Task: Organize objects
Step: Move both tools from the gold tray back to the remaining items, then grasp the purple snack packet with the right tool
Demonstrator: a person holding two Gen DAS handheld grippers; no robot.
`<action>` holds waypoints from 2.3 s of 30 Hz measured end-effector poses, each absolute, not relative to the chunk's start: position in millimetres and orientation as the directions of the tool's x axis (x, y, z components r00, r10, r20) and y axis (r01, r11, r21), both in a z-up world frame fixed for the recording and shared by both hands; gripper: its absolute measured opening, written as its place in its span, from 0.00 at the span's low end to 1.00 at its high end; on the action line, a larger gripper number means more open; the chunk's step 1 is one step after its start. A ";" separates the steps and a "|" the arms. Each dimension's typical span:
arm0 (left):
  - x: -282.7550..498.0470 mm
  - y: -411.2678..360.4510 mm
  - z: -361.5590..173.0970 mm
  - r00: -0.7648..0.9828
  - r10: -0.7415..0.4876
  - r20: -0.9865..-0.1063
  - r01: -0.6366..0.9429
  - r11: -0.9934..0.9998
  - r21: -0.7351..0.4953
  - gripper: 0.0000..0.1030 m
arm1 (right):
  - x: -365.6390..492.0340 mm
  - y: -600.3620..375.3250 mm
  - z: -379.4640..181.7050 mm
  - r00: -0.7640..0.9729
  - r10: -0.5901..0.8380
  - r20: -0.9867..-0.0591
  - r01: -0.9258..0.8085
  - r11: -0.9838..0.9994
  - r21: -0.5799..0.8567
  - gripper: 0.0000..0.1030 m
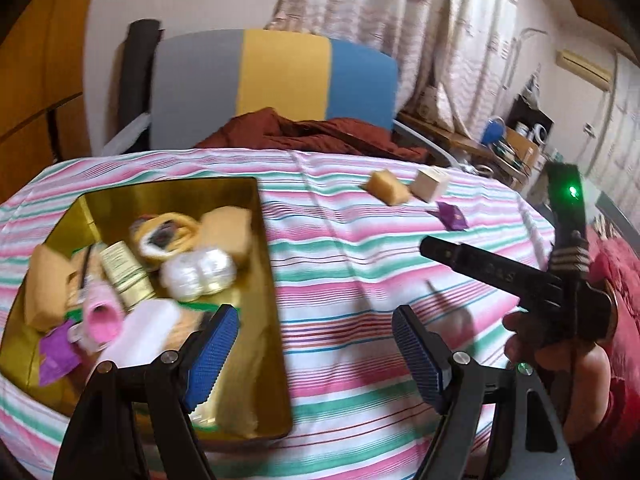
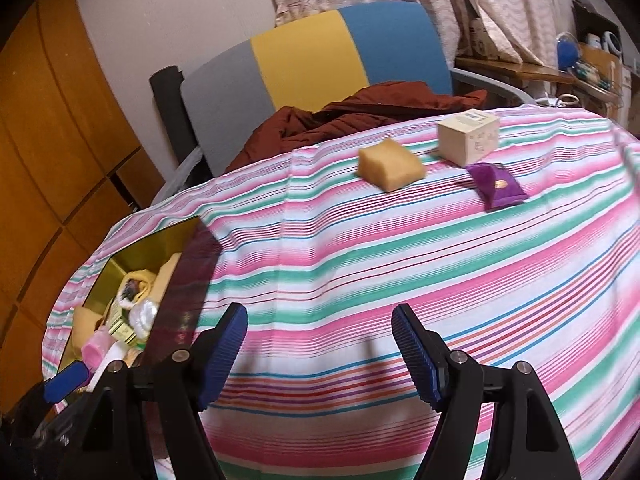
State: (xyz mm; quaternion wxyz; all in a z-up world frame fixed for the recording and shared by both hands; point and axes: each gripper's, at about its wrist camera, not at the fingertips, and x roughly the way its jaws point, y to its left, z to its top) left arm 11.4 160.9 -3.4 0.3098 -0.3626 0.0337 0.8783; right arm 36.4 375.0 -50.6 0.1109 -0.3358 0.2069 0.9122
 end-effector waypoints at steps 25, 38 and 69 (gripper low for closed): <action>17.8 244.1 -29.4 -0.397 0.547 -0.738 -0.672 -0.720 -0.173 0.78 | 54.4 471.2 -68.6 -0.700 0.189 -0.689 -0.491 -0.828 0.271 0.74; 5.7 270.8 -35.9 -0.370 0.528 -0.764 -0.690 -0.707 -0.155 0.78 | -13.4 549.3 -61.0 -0.668 0.310 -0.677 -0.500 -0.860 0.099 0.75; -139.9 457.1 -51.7 -0.561 0.452 -0.694 -0.662 -0.748 0.048 0.96 | 8.9 600.4 -94.4 -0.724 0.214 -0.656 -0.528 -0.784 0.326 0.35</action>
